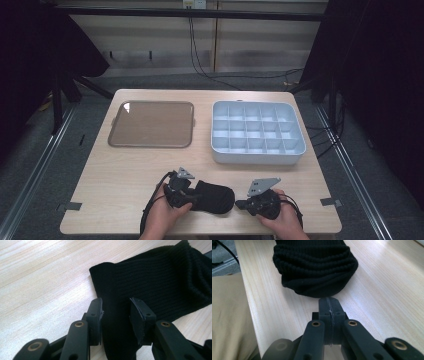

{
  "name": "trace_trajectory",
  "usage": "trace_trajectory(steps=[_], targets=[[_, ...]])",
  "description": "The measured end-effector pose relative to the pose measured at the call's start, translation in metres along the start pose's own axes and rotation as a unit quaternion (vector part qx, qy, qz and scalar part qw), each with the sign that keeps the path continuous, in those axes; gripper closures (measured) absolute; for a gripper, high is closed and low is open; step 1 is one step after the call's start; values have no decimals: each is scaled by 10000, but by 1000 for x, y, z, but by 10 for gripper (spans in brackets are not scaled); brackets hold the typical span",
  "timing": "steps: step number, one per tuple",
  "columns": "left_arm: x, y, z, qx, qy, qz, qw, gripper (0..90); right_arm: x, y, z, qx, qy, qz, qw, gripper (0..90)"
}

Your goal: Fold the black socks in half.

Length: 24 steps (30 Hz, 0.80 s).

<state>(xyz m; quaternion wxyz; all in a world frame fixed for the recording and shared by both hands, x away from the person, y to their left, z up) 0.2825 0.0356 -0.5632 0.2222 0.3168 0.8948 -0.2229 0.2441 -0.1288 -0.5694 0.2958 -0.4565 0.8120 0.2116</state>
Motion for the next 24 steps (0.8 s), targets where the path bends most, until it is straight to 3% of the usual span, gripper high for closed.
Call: trace_trajectory(steps=[24], targets=[[-10,-8,-9,62,-110,85,9999,746,-1,0,1,26,6,-22,10000,900]])
Point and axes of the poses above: each handheld gripper's, and its own axes: z roughly forward along the jaws, x roughly out of its underside, y roughly to its left, the point moved 10 cm from there along z, roughly forward along the jaws, and after that the axes turned 4 degrees about -z, right-handed, at the moved point
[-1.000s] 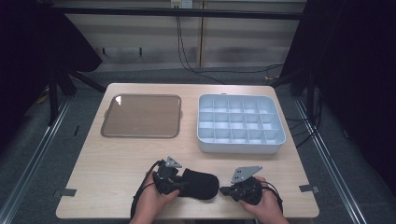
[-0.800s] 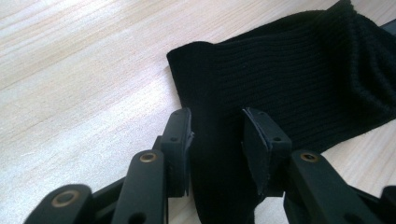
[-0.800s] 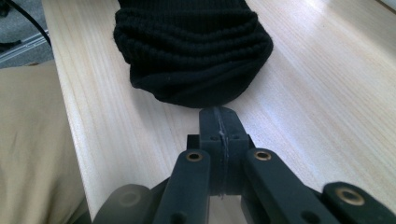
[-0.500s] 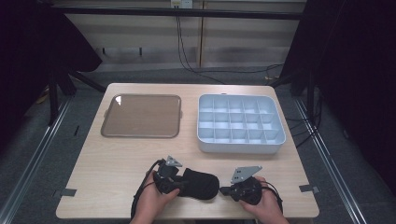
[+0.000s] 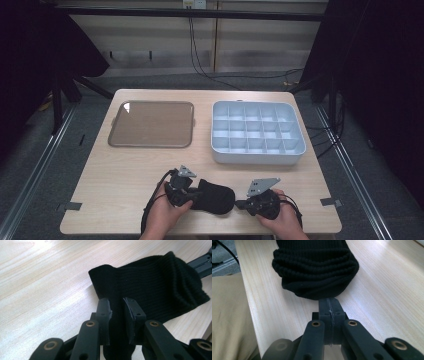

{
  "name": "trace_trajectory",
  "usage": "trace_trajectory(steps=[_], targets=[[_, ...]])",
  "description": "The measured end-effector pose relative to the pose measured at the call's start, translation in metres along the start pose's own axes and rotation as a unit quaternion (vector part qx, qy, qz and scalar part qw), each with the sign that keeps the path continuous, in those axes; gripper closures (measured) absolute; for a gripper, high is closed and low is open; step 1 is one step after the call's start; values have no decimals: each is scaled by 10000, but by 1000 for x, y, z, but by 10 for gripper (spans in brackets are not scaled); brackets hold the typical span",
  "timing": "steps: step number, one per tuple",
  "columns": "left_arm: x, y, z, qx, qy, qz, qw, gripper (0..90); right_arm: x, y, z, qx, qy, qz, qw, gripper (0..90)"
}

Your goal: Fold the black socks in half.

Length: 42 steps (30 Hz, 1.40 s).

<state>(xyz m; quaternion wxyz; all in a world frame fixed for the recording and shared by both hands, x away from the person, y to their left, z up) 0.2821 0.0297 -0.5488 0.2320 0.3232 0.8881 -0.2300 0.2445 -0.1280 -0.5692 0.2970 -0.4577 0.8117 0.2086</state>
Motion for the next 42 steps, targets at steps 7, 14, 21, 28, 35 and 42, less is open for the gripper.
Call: trace_trajectory(steps=[7,14,21,28,35,42], targets=[[-5,-4,-4,41,-70,28,10000,748,0,1,0,1,31,-4,10000,900],[-9,-6,-6,20,-110,103,9999,748,0,1,0,-17,9,-40,10000,900],[-11,-7,-7,9,-103,142,9998,747,0,0,0,5,37,-24,10000,900],[-13,-9,-7,-7,-121,203,9997,764,0,1,0,3,28,11,10000,900],[-14,-10,-7,18,-126,182,9998,818,0,-1,-3,76,48,51,9999,900],[-15,-11,-8,22,-125,202,9997,828,-3,1,-12,-28,-122,143,9998,900]])
Point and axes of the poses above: each handheld gripper's, and its own axes: z roughly forward along the jaws, x roughly out of its underside, y roughly to its left, the point moved 10 cm from there along z, roughly forward along the jaws, and after that the axes turned 4 degrees about -z, right-handed, at the moved point
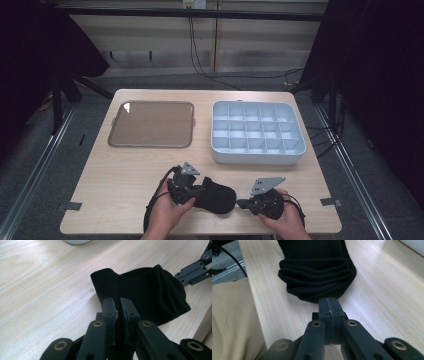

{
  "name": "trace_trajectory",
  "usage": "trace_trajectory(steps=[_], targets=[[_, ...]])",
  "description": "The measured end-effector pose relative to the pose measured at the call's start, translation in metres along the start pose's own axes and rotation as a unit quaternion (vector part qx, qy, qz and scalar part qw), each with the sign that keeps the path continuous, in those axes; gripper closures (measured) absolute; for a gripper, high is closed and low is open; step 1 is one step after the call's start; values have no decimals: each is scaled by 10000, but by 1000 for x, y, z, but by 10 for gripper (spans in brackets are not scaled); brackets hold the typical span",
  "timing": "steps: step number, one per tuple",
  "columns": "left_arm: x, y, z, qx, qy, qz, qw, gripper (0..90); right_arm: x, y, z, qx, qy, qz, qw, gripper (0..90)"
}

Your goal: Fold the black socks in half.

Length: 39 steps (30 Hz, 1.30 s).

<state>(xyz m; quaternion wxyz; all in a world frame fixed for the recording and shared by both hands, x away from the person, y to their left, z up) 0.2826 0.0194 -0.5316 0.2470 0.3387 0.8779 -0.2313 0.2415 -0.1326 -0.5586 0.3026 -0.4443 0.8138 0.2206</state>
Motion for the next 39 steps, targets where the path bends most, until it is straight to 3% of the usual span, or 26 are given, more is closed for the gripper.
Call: trace_trajectory(steps=[19,39], targets=[[-10,-13,-2,29,-37,230,9997,824,-2,2,7,11,75,-46,10000,900],[-16,-30,2,243,-105,416,9988,823,-4,5,12,-12,105,-147,9998,900]])
Point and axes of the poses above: each handheld gripper's, and its own axes: z roughly forward along the jaws, x roughly out of its underside, y roughly to its left, the point moved 10 cm from there along z, roughly forward along the jaws, and after that the axes turned 4 degrees about -z, right-handed, at the moved point
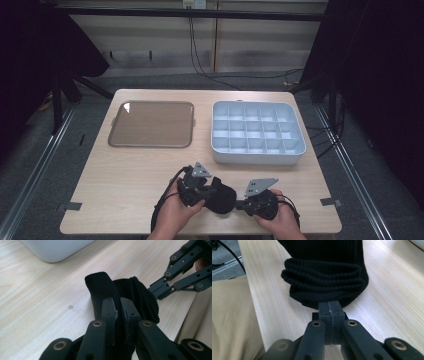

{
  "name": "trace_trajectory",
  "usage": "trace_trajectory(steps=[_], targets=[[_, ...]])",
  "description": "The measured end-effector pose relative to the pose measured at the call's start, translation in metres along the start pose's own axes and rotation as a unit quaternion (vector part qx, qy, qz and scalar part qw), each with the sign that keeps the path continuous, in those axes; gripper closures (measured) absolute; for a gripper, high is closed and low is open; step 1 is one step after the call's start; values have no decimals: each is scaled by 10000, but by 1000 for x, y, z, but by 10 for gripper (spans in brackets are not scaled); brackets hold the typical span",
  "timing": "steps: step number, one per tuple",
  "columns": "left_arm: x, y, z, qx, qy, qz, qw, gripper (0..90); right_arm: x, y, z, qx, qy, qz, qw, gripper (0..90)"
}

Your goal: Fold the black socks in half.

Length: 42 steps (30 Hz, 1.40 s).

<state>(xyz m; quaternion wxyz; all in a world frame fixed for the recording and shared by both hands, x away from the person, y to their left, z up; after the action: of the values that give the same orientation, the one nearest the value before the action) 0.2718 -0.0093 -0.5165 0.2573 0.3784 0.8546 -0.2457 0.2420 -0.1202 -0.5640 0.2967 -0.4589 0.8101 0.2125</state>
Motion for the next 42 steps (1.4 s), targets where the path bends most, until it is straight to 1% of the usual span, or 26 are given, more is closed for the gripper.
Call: trace_trajectory(steps=[2,5,7,8,10,13,14,15,16,17,18,19,20,23,24,25,27,28,29,33,34,37,39,40,41,42], targets=[[0,-2,1,-4,34,19,10000,823,0,0,0,18,-9,18,10000,900],[-1,-5,4,70,7,52,10000,823,0,-1,1,28,-10,6,10000,900],[-1,-7,5,51,69,100,9999,823,0,-1,1,29,-9,8,10000,900],[-2,-8,7,76,34,81,9999,822,0,-1,1,31,-9,8,10000,900],[-2,-9,8,105,65,136,9998,823,0,-1,1,33,0,3,10000,900],[-2,-10,9,84,89,146,9998,822,0,-1,2,29,-11,9,10000,900],[-3,-11,10,114,90,153,9998,823,1,-1,1,30,4,6,10000,900],[-3,-11,10,121,103,197,9997,823,1,-1,1,27,3,11,10000,900],[-3,-12,11,144,64,161,9997,823,1,-1,1,27,3,14,10000,900],[-4,-13,11,150,76,172,9997,823,1,-1,1,24,3,15,10000,900],[-3,-14,11,126,119,201,9996,822,1,-1,2,8,0,12,10000,900],[-3,-15,12,180,136,224,9995,823,1,0,2,11,-3,22,10000,900],[-3,-15,12,204,170,300,9992,823,1,-1,2,14,-1,20,10000,900],[-5,-19,15,199,94,244,9995,823,1,0,2,19,11,32,10000,900],[-4,-20,15,229,134,283,9992,823,1,-1,2,25,1,8,10000,900],[-4,-21,16,248,136,272,9992,822,1,-1,2,25,10,17,10000,900],[-4,-22,17,259,181,348,9989,823,2,-1,2,37,28,16,10000,900],[-5,-23,19,245,144,295,9992,822,3,-1,2,47,60,19,10000,900],[-4,-24,20,288,195,330,9989,822,3,-2,2,54,60,6,10000,900],[-3,-25,24,281,218,331,9988,819,3,-2,2,61,79,28,9999,900],[-3,-25,25,285,244,375,9986,817,3,-1,2,56,80,31,9999,900],[-2,-27,29,268,215,276,9990,811,4,-2,2,71,94,18,9999,900],[1,-25,30,281,356,444,9980,807,4,-2,2,75,103,2,9999,900],[1,-27,32,297,288,367,9985,805,4,-2,2,71,97,0,9999,900],[2,-26,32,282,309,380,9984,804,4,-2,2,72,109,12,9999,900],[1,-27,33,287,272,320,9987,804,4,-2,2,78,113,0,9999,900]])
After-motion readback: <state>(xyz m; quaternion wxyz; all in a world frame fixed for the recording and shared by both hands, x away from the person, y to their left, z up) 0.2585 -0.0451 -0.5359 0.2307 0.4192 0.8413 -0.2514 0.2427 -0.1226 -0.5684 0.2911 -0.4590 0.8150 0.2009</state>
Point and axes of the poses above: each handheld gripper's, and its own axes: z roughly forward along the jaws, x roughly out of its underside, y roughly to its left, the point moved 10 cm from there along z, roughly forward along the jaws, and after that the axes turned 4 degrees about -z, right-handed, at the moved point
